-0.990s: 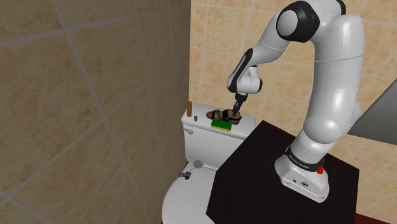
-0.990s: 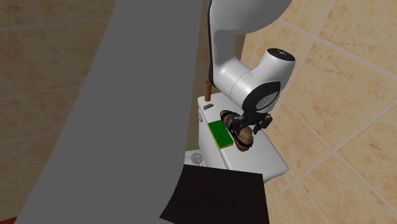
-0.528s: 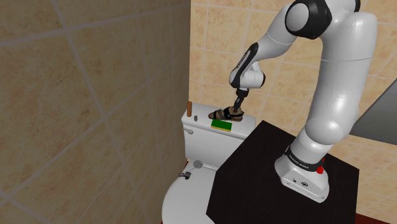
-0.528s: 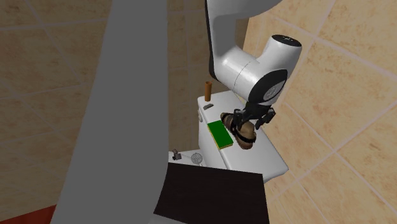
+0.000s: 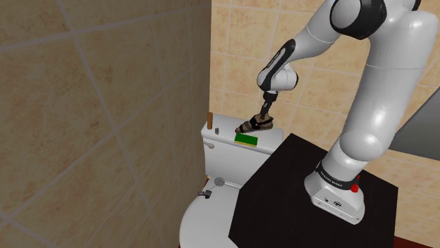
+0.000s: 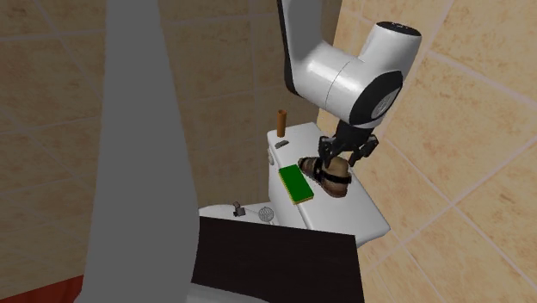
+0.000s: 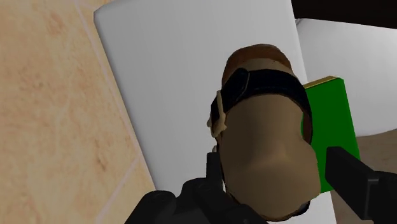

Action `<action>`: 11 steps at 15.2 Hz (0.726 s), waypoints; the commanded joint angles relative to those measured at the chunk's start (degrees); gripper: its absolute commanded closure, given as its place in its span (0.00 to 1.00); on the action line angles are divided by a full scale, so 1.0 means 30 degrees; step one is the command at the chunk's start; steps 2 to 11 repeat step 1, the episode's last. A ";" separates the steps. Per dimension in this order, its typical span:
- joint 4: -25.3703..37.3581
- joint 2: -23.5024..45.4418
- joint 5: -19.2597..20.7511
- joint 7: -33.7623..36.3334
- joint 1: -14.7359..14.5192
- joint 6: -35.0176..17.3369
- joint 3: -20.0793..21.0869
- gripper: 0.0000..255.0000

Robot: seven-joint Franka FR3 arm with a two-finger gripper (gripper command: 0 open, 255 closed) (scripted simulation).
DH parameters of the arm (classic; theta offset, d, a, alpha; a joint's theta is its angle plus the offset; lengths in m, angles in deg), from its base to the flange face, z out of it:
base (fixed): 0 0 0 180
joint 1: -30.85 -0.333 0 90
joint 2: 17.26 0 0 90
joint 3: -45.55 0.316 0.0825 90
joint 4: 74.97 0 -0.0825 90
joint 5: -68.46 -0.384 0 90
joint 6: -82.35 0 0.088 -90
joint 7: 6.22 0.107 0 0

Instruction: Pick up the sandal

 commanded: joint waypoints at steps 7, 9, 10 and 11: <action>-0.0046 -0.0219 0.0218 0.0152 -0.0071 0.0139 -0.0115 1.00; -0.0046 -0.0219 0.0218 0.0152 -0.0071 0.0139 -0.0115 1.00; -0.0046 -0.0219 0.0218 0.0152 -0.0071 0.0139 -0.0115 1.00; -0.0046 -0.0219 0.0218 0.0152 -0.0071 0.0139 -0.0115 1.00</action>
